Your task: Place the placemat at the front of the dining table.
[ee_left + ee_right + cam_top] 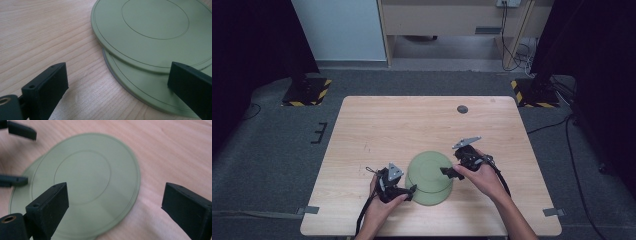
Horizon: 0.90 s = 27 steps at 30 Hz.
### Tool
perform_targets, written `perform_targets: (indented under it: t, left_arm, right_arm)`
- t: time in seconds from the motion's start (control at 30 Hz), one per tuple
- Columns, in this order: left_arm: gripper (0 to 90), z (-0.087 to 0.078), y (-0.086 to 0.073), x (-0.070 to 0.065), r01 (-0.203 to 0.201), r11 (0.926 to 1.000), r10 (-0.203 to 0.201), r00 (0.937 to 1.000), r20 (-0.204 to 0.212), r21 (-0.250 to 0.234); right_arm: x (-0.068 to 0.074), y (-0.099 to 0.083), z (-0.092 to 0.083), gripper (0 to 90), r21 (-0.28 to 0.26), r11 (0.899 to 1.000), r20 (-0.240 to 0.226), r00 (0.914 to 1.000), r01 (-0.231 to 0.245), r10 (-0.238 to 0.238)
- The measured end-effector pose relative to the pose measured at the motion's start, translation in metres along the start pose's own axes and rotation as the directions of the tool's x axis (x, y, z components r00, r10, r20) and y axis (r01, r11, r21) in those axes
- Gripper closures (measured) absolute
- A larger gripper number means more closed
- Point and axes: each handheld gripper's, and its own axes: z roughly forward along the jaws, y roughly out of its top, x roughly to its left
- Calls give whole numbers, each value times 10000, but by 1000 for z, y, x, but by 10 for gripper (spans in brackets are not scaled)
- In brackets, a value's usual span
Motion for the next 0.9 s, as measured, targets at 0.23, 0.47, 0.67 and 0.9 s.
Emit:
perform_targets:
  t: [0.23,0.47,0.67,0.9]
  left_arm:
    - [20,0,0,0,41,10000,-41,10000,16,2]
    - [15,1,-1,1,86,10000,-86,10000,25,-15]
    - [11,1,-1,1,124,9999,-124,9999,24,-15]
    - [6,2,0,1,155,9999,-155,9999,40,-17]
  right_arm:
    - [-5,20,19,101,249,9997,55,10000,-44,43]
    - [-12,22,39,151,371,9985,-114,9991,-412,416]
    - [-14,22,46,158,447,9978,-293,9983,-496,509]
    - [-15,21,52,160,536,9968,-471,9969,-600,625]
